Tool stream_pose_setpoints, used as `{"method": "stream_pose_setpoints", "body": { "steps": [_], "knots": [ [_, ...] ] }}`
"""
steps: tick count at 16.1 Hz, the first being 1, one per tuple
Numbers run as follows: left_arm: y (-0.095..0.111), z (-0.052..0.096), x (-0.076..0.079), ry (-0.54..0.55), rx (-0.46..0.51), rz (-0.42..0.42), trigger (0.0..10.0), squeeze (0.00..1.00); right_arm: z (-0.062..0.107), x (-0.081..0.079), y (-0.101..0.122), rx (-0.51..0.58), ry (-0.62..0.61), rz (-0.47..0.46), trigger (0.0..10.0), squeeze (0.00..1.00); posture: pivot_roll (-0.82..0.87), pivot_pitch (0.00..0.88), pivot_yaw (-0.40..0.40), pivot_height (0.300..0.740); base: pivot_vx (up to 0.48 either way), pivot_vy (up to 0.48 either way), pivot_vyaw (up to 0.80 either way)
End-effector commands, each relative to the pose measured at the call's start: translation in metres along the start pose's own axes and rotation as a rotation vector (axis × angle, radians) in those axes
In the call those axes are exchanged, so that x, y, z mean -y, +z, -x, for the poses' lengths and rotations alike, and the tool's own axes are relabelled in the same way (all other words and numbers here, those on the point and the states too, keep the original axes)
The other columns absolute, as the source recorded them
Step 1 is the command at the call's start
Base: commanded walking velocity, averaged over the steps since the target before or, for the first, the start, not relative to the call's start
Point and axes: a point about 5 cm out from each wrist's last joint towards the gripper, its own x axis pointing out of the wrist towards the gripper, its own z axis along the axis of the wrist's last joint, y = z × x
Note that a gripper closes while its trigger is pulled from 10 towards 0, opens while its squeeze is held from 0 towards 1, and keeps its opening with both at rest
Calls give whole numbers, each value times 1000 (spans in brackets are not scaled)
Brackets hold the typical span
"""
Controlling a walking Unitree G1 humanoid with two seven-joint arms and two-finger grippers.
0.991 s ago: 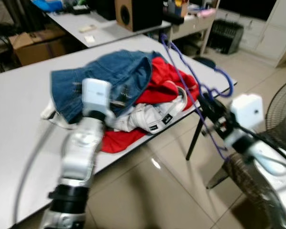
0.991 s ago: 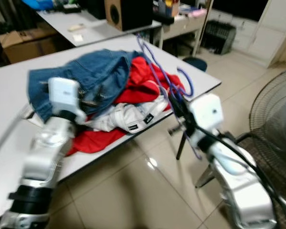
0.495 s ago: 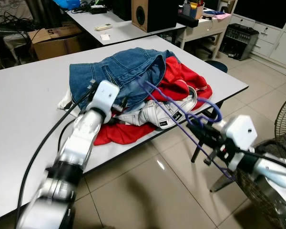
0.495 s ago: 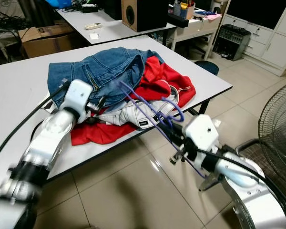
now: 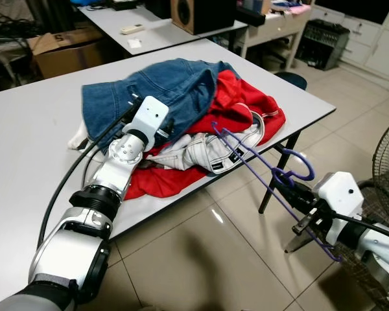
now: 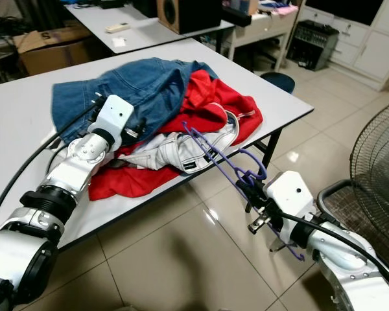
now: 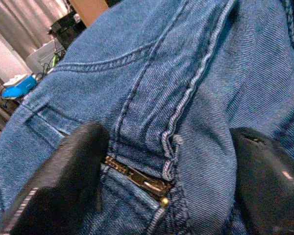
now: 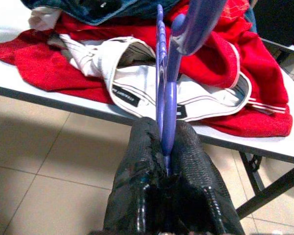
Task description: Hang hanger
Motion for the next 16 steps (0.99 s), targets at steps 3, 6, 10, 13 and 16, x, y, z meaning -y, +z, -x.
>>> {"method": "stream_pose_setpoints", "body": {
  "steps": [3, 6, 10, 13, 16],
  "knots": [
    [-5, 0, -16, 81, -26, -81, 4863, 0, 4, -1, 4, 18, 3, 23, 10000, 0, -126, 48, 45, 740, 0, 0, 0],
    [5, 1, -25, 73, 65, 15, 10000, 0, 4, -8, 7, 37, 62, 22, 10000, 0, -120, 50, 43, 740, 0, 0, 0],
    [14, 7, -20, -56, 179, 37, 10000, 0, 6, -12, 15, 67, 142, 20, 10000, 0, -110, 46, 35, 740, 0, 0, 0],
    [6, 9, -32, -39, 124, -18, 10000, 1000, 6, -11, 15, 60, 161, 28, 10000, 0, -110, 46, 35, 740, 0, 0, 0],
    [-5, 9, -43, 46, 35, -137, 10000, 0, 4, -11, 17, 66, 171, 30, 10000, 0, -110, 38, 29, 740, 0, 0, 0]
  ]
}}
